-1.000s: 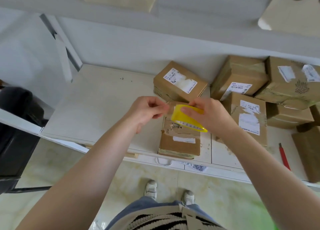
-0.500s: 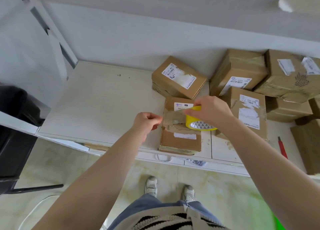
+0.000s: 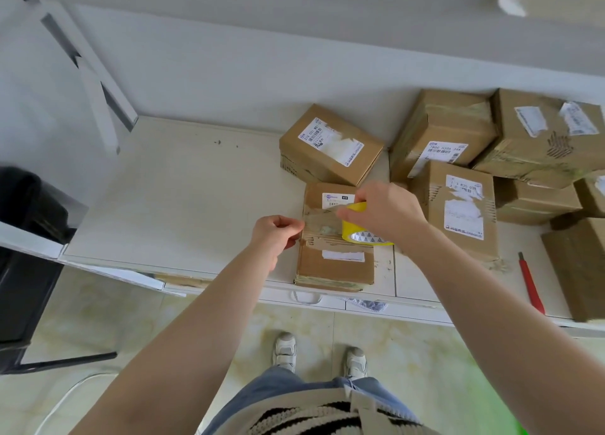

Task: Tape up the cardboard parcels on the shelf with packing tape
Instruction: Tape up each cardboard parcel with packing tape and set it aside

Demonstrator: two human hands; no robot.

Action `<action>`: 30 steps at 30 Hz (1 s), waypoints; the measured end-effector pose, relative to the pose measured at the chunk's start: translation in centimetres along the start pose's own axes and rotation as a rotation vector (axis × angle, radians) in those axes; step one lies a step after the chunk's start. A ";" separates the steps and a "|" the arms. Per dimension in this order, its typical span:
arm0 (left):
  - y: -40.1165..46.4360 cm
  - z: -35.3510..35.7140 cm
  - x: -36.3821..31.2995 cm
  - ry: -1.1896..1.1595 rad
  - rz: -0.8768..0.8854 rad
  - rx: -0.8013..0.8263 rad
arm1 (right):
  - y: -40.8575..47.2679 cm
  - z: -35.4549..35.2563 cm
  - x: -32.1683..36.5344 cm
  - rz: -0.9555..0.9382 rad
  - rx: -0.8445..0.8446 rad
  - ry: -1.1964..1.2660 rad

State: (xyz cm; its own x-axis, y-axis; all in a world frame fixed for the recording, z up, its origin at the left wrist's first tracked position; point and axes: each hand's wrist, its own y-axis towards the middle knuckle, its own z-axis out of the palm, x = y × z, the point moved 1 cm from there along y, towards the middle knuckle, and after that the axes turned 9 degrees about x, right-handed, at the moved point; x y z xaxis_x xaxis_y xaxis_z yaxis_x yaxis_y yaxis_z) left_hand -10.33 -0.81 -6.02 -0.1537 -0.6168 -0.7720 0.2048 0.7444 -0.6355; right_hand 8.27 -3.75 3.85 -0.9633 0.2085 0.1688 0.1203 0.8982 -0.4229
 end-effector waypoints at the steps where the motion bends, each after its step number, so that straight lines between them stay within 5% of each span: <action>1: 0.1 -0.1 -0.1 0.042 0.008 -0.018 | 0.0 0.0 0.0 0.002 0.000 -0.004; 7: -0.4 0.4 -0.1 0.904 0.304 -0.314 | 0.0 0.2 0.3 0.004 -0.022 -0.055; 13: -0.7 1.3 1.0 1.278 0.408 -0.353 | 0.1 0.3 0.3 0.021 -0.031 -0.073; 27: -0.1 2.6 2.6 1.217 0.264 -0.276 | -0.4 0.1 -3.2 -0.047 -0.009 0.184; 30: 0.1 2.5 2.7 1.223 0.243 -0.271 | -0.5 -0.1 -3.9 0.022 0.006 0.065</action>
State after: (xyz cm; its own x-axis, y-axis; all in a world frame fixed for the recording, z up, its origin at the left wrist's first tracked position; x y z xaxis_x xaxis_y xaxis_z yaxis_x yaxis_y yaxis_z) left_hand -8.26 -3.04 -8.12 -0.9560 0.0712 -0.2846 0.1721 0.9217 -0.3476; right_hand 11.96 -4.90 3.52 -0.9428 0.2529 0.2172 0.1394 0.8908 -0.4324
